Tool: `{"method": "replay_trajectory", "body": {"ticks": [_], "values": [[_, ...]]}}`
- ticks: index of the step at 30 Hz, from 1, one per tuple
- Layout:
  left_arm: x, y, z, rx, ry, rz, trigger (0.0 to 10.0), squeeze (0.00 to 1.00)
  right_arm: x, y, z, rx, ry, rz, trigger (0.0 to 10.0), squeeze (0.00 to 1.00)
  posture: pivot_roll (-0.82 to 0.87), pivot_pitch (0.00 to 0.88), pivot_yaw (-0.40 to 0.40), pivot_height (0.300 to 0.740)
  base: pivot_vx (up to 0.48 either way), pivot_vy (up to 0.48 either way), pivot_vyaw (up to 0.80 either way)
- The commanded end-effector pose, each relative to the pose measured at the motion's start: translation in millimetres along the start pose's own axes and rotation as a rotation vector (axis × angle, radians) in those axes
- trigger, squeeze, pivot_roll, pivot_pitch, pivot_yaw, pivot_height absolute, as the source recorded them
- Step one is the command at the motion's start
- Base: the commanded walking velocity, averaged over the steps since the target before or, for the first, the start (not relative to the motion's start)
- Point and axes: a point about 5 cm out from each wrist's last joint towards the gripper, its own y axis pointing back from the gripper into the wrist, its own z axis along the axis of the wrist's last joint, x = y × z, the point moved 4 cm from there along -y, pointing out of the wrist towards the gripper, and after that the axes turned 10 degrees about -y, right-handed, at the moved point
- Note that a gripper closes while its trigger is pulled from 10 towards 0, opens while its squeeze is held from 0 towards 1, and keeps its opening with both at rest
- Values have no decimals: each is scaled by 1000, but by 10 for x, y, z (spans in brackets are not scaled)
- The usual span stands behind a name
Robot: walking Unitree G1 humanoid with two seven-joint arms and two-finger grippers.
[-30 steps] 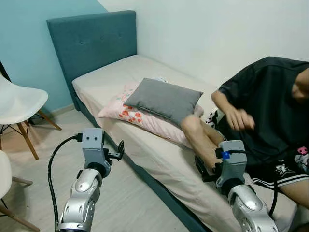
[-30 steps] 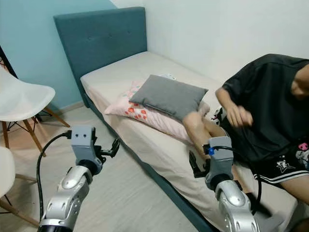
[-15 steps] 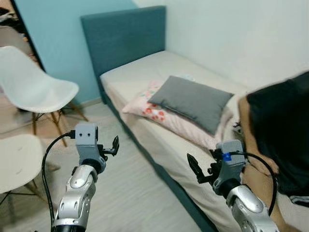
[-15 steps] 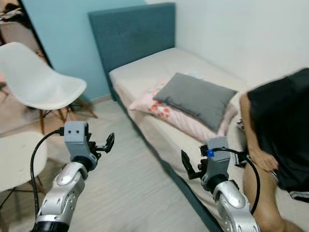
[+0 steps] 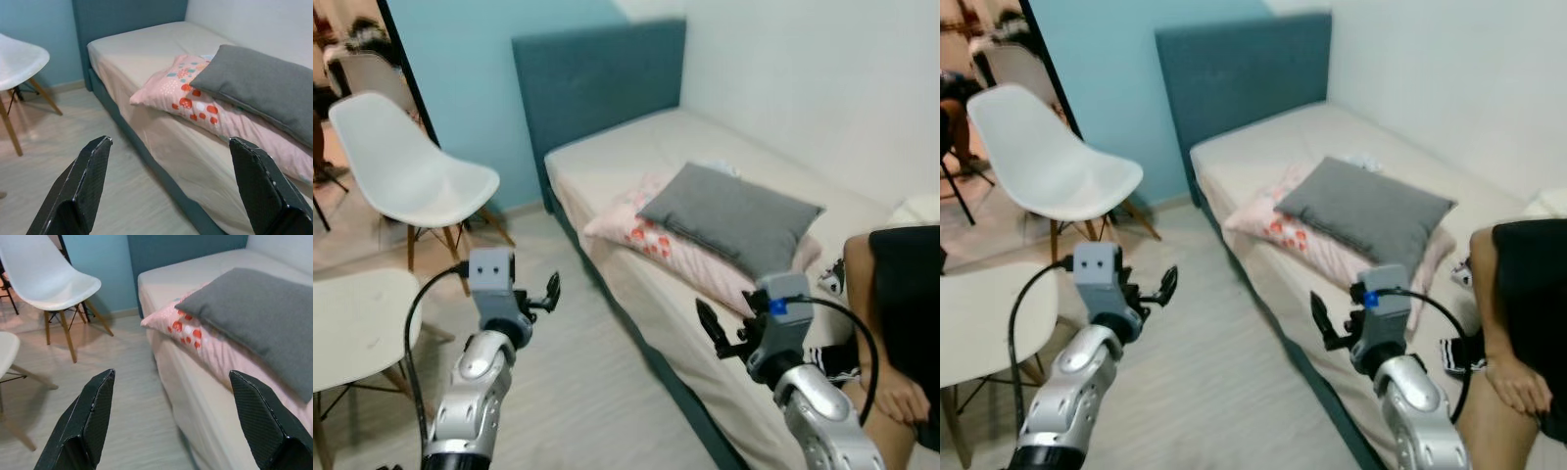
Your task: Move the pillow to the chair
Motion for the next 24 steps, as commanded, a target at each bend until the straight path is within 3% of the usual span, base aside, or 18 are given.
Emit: {"method": "replay_trajectory", "body": {"ticks": [1,3,24], "values": [[36,1,-52,22,3,9,10000,0,76,-15,-8,1,-7,37,10000,0,-116,0,2,740,300,0,0],[31,-4,-50,22,4,8,10000,0,101,-15,-4,1,1,55,10000,0,-115,0,0,740,307,0,800],[-77,24,-52,27,14,-37,10000,0,130,-67,44,-19,-27,53,10000,0,-112,0,5,740,326,0,0]]}}
